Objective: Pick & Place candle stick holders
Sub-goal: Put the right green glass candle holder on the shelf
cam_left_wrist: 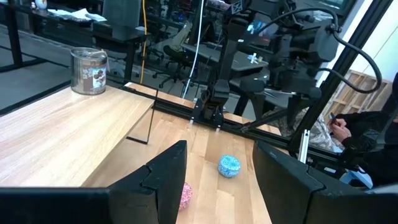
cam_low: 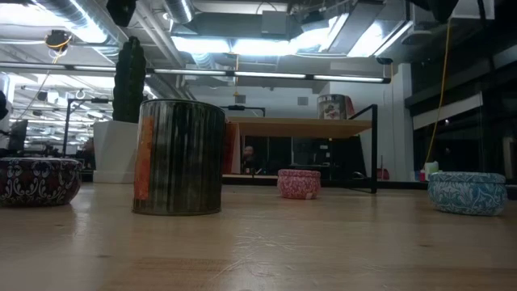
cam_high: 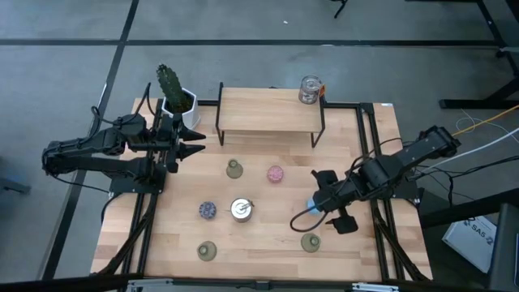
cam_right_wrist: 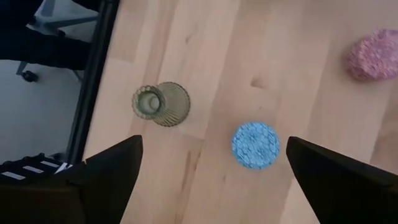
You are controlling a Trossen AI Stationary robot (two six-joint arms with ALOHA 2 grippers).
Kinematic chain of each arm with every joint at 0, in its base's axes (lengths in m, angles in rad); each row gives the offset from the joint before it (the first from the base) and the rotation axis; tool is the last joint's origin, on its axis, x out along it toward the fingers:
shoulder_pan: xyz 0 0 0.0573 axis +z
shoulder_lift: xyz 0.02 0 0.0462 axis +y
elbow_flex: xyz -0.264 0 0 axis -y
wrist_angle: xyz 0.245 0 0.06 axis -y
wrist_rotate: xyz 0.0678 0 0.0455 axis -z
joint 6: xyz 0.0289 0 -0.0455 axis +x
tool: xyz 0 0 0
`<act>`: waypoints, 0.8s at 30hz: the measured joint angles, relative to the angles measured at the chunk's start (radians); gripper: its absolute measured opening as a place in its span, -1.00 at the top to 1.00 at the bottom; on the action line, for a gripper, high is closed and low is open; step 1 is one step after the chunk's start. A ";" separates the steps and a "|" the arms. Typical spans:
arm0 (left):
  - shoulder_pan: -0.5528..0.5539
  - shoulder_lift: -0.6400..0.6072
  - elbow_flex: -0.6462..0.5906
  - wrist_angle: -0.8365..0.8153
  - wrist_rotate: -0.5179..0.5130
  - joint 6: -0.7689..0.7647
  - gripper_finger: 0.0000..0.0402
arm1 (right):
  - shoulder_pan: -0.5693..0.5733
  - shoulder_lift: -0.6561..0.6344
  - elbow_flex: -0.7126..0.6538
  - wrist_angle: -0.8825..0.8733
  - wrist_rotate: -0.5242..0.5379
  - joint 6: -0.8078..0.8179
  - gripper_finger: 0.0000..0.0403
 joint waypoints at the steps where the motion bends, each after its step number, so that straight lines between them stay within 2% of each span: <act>1: 0.000 0.000 0.000 0.000 0.000 0.000 0.10 | 0.003 0.005 0.000 0.003 -0.001 -0.001 -0.98; 24: 0.000 0.000 0.000 0.000 0.002 0.000 0.10 | 0.108 0.188 0.000 0.136 -0.018 0.003 -0.98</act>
